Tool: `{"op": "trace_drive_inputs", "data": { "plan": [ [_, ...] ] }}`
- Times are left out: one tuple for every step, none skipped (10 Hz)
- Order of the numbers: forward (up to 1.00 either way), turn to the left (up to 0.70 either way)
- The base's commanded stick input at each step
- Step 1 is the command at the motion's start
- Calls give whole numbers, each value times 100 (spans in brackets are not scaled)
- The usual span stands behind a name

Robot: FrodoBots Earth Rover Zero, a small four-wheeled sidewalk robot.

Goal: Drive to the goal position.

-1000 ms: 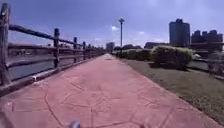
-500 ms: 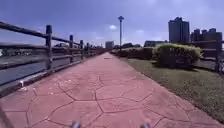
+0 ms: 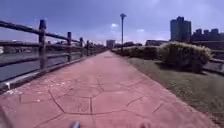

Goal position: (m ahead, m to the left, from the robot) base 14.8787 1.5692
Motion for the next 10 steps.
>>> {"op": "trace_drive_inputs", "data": {
  "plan": [
    [70, 0],
    [70, 0],
    [70, 0],
    [70, 6],
    [70, 35],
    [70, 31],
    [70, 16],
    [70, 1],
    [70, 0],
    [70, 0]
  ]
}}
